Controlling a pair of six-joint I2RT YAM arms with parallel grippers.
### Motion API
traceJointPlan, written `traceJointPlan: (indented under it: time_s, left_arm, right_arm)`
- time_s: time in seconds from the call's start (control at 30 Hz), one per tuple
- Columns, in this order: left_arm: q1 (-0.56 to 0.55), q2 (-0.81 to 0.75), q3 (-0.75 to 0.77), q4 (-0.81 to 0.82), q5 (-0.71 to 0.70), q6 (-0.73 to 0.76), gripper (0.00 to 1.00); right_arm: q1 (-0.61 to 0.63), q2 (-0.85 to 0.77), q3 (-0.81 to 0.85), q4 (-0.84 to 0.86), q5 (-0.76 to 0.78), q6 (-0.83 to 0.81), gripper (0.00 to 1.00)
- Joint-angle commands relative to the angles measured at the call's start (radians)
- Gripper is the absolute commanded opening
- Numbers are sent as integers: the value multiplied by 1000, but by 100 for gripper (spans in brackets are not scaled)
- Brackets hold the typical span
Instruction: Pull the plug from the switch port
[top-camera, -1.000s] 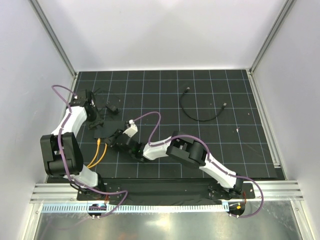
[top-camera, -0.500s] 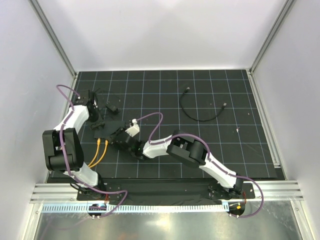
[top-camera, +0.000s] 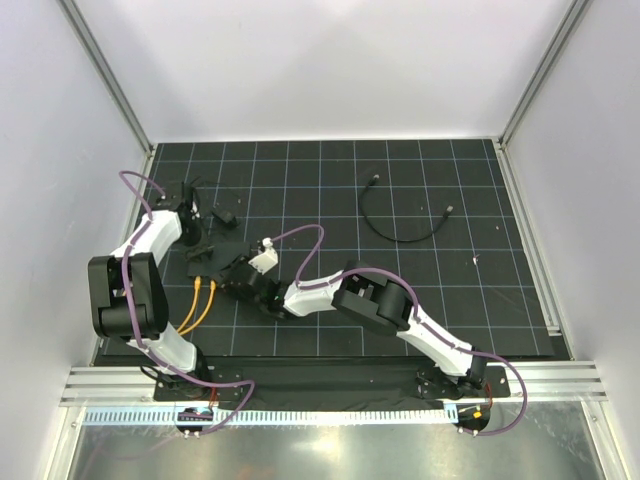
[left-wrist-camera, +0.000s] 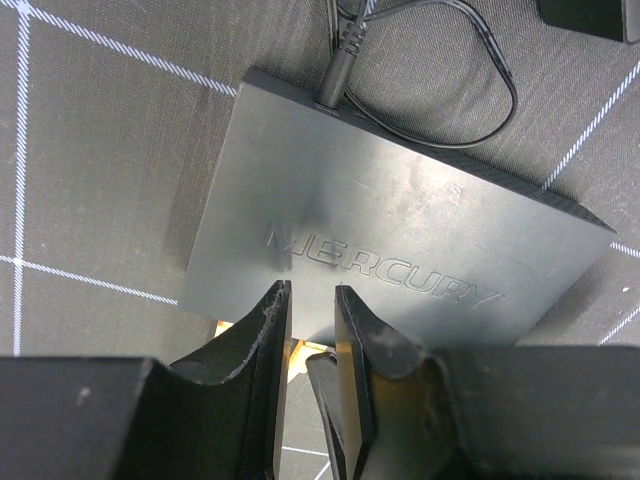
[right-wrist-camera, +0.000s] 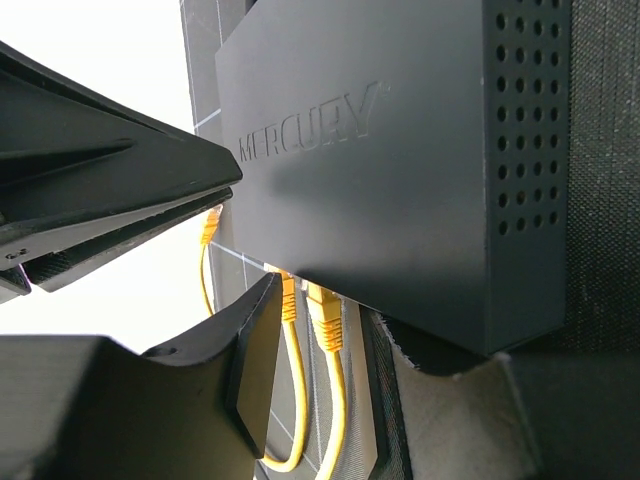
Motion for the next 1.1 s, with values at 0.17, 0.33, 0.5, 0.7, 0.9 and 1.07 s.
traceJointPlan:
  time_s: [0.17,0.33,0.5,0.7,0.9,1.07]
  left_arm:
    - [-8,-12,-19,13,9,10,27]
    - [-9,-12,-26,13,12,13,26]
    - [-12,-15,-27,11,12,12,25]
    - [-14,-15,-30,11,12,13,25]
    - [-14,-13,-29,10,12,13,24]
    - [-14,-12,-32,10,14,13,24]
  right_arm:
    - [3,21,37,-103,47,-26,38]
    - [2,32,64,-133,37,-21,38]
    - [2,47,89,-158,29,-23,38]
    - [2,55,92,-170,27,15,36]
    - [-7,64,76,-162,9,64,32]
    - [-21,83,72,-152,-22,98,26]
